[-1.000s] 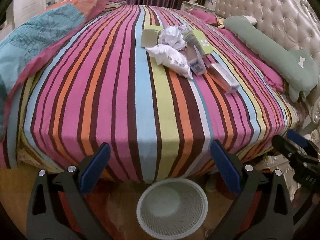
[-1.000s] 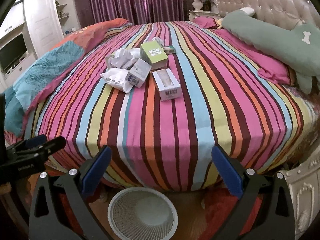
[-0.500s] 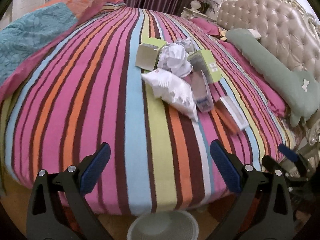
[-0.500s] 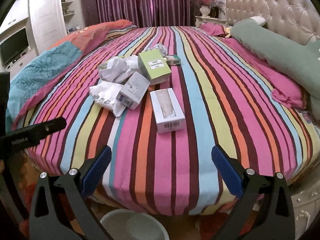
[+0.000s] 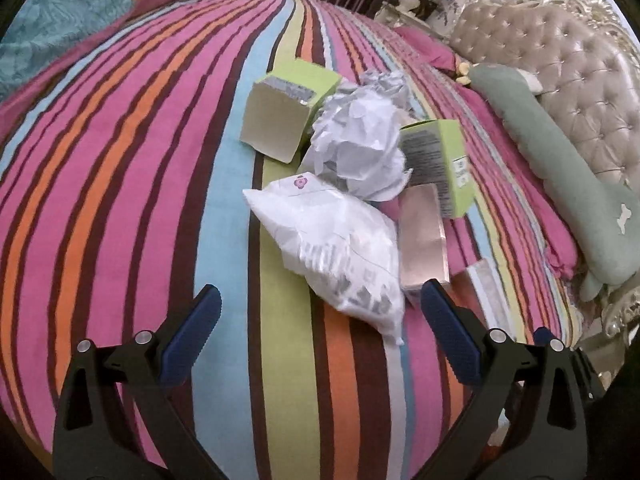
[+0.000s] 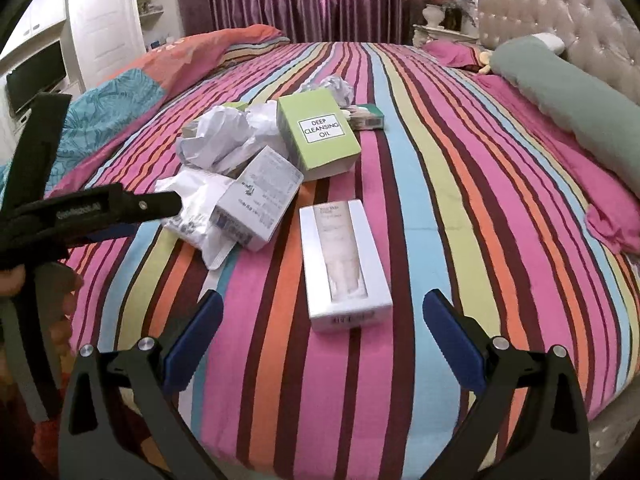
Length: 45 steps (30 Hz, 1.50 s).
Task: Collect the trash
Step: 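Move both tools toward the pile of trash on the bed, then grasp the white plastic bag with left tool while right tool grasps white cosmetic box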
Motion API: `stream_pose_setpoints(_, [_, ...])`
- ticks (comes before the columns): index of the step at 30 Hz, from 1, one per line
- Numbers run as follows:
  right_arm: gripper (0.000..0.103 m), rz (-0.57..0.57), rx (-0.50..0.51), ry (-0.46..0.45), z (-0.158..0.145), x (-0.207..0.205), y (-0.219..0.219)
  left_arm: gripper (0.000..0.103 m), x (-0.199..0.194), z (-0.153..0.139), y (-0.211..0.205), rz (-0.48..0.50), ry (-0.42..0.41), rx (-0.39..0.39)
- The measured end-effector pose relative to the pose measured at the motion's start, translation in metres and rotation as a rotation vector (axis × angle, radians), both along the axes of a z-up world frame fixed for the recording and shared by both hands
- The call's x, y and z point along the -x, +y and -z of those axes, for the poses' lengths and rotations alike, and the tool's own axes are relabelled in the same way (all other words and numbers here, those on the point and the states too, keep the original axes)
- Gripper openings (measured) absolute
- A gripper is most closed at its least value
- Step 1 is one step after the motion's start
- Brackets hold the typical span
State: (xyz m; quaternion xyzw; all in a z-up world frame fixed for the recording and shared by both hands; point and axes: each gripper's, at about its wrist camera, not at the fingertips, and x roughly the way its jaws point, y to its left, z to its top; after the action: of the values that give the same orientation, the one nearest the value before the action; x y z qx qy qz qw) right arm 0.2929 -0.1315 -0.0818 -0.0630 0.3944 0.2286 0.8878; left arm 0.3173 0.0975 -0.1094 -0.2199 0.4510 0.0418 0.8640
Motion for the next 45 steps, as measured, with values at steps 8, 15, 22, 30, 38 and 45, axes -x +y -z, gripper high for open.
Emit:
stream_pose_setpoints(8, [0.095,-0.015,0.023,0.019,0.01,-0.024,0.009,0.097,-0.032,0.013,0.005,-0.037,0.033,0.009])
stream_pose_setpoints(15, [0.084,-0.021,0.075,0.032,0.024,-0.038,0.013,0.068,-0.045,0.017,-0.007,0.007,0.039,-0.037])
stream_pose_setpoints(22, [0.047,-0.025,0.063,0.067,0.032,-0.042,0.013,0.043,-0.041,0.013,-0.015,0.047,-0.003,-0.039])
stream_pose_setpoints(30, [0.047,-0.005,-0.027,0.1,0.017,-0.038,-0.004,0.04,-0.022,-0.009,-0.008,0.038,-0.046,-0.057])
stream_pose_setpoints(38, [0.047,0.0,-0.05,0.093,0.001,-0.025,-0.009,0.039,0.008,-0.032,-0.01,0.056,-0.069,-0.128])
stream_pose_setpoints(45, [0.047,0.032,-0.084,0.107,-0.012,-0.006,-0.026,0.039,0.046,-0.047,-0.012,0.059,-0.08,-0.162])
